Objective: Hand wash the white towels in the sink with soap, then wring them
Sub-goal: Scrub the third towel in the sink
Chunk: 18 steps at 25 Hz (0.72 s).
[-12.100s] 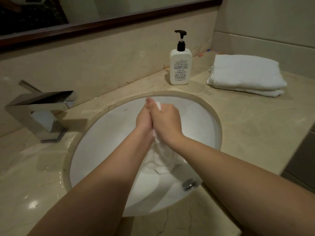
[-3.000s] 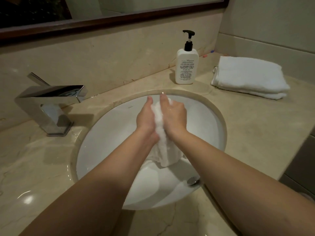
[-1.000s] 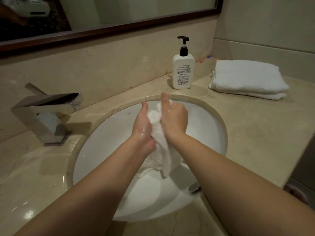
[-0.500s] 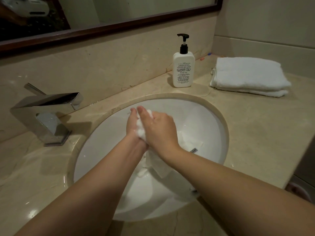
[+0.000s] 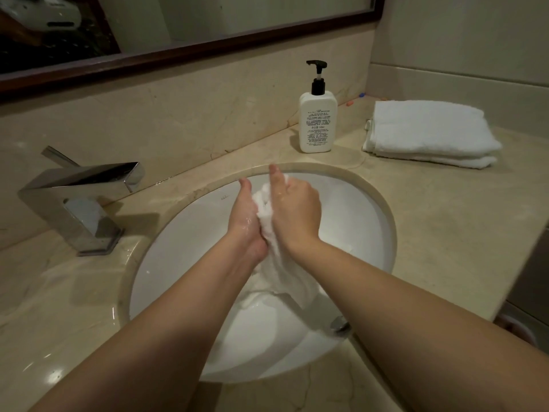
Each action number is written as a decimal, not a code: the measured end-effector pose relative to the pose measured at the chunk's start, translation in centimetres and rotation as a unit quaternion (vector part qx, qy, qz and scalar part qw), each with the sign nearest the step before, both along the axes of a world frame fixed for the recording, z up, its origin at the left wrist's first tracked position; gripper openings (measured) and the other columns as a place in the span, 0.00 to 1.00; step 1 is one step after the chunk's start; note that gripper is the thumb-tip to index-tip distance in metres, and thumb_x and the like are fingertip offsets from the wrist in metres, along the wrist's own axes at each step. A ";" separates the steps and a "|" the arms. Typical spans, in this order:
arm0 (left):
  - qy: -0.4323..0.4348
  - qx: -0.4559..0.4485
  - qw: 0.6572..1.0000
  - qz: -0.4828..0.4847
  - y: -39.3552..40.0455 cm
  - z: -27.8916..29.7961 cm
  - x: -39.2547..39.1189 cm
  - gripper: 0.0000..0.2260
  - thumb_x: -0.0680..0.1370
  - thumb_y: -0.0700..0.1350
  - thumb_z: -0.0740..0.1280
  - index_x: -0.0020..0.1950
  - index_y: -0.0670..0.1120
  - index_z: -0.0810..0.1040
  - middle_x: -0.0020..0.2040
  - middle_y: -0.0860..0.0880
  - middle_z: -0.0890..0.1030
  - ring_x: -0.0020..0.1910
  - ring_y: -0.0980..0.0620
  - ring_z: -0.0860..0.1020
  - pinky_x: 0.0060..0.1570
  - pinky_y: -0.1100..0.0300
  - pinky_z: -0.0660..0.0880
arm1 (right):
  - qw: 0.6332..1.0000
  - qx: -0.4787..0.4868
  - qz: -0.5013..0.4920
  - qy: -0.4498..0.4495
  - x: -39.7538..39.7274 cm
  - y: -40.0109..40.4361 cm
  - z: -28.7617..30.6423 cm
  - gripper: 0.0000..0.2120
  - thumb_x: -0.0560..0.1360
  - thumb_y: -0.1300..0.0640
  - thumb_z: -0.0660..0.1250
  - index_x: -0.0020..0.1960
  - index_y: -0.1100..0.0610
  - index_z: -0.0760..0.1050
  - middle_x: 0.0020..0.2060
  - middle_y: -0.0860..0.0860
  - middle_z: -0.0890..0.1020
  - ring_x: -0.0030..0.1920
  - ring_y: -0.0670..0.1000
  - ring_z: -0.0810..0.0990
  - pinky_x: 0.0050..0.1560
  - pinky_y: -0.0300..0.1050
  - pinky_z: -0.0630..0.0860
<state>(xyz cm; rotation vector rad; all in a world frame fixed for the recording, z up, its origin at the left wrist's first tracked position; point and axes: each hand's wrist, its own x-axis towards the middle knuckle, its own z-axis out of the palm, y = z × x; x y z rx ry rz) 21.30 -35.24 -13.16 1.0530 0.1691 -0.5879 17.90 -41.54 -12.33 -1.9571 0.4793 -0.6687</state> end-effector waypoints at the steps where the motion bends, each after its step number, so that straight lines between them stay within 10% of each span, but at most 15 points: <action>1: 0.003 -0.021 1.000 0.002 0.2 0.0 0.1 0.35 0.83 0.67 0.52 0.38 0.42 0.83 0.34 0.44 0.84 0.33 0.48 0.84 0.42 0.57 0.77 | 0.999 -0.021 0.023 -0.008 -0.3 0.6 -0.2 0.28 0.83 0.40 0.56 0.28 0.52 0.64 0.27 0.51 0.73 0.35 0.57 0.75 0.37 0.49 0.65; 10: 0.013 -0.023 1.000 -0.001 0.1 -0.2 0.3 0.35 0.83 0.67 0.51 0.33 0.43 0.80 0.30 0.45 0.81 0.30 0.49 0.82 0.35 0.61 0.77 | 0.999 -0.029 0.040 -0.008 -0.7 0.9 -0.7 0.28 0.83 0.40 0.55 0.31 0.56 0.68 0.30 0.55 0.78 0.37 0.58 0.77 0.38 0.50 0.68; 14: 0.010 0.018 1.000 -0.008 -0.4 -0.2 0.1 0.33 0.83 0.68 0.52 0.50 0.41 0.83 0.38 0.42 0.86 0.37 0.46 0.85 0.51 0.53 0.80 | 0.998 0.047 -0.034 0.021 0.3 -0.6 -0.3 0.30 0.83 0.40 0.54 0.29 0.56 0.66 0.28 0.52 0.75 0.35 0.56 0.75 0.37 0.47 0.65; 18: 0.010 0.013 1.000 0.013 -0.2 0.0 0.2 0.36 0.83 0.68 0.51 0.38 0.41 0.82 0.29 0.45 0.83 0.28 0.50 0.83 0.36 0.59 0.78 | 0.999 0.020 0.043 -0.003 -0.3 -0.2 -0.8 0.28 0.83 0.40 0.56 0.28 0.55 0.67 0.27 0.51 0.74 0.33 0.55 0.74 0.36 0.50 0.67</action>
